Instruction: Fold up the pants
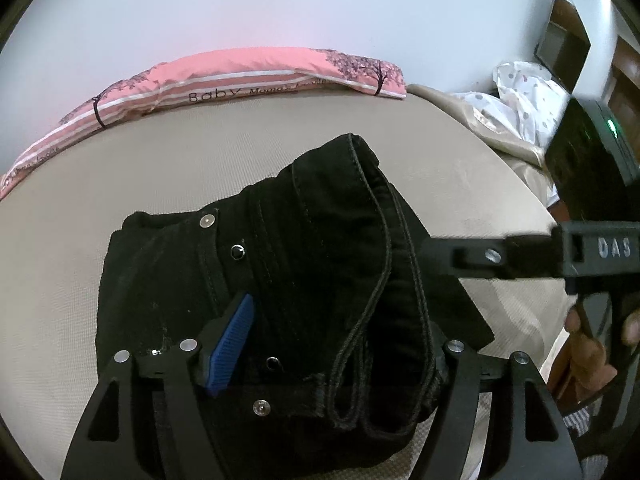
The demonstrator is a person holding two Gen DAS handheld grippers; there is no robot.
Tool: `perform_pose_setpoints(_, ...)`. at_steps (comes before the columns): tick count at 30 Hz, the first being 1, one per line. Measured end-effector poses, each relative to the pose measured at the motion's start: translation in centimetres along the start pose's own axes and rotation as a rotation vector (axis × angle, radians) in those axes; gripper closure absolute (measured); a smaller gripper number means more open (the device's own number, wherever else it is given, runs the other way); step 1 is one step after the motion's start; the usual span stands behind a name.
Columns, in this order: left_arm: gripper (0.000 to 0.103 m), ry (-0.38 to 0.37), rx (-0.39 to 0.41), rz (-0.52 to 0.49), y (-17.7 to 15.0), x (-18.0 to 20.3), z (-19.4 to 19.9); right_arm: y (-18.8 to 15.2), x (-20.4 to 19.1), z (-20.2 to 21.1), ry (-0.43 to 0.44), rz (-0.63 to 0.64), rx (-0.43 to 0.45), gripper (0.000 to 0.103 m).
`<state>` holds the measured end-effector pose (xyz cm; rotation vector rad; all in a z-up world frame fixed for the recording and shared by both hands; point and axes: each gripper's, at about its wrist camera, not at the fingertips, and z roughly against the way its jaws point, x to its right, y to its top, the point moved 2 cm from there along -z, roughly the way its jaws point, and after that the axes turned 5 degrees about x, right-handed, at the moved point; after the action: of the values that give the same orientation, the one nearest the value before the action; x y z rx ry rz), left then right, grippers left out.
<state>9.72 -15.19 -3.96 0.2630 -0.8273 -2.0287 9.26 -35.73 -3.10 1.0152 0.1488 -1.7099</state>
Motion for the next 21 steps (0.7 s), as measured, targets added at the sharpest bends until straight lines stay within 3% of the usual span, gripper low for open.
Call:
perform_pose_setpoints(6,0.031,0.0,-0.014,0.011,0.0,0.2,-0.6,1.0,-2.3,-2.8,-0.01,0.093,-0.072,0.052)
perform_pose_setpoints(10,0.019,-0.027,-0.024,0.006,0.2,1.0,-1.1,1.3,-3.2,-4.2,-0.018,0.138,-0.109,0.052)
perform_pose_setpoints(21,0.019,-0.081,-0.033,-0.083,-0.9,1.6,0.0,2.2,-2.6,-5.2,-0.008,0.147,-0.137,0.052)
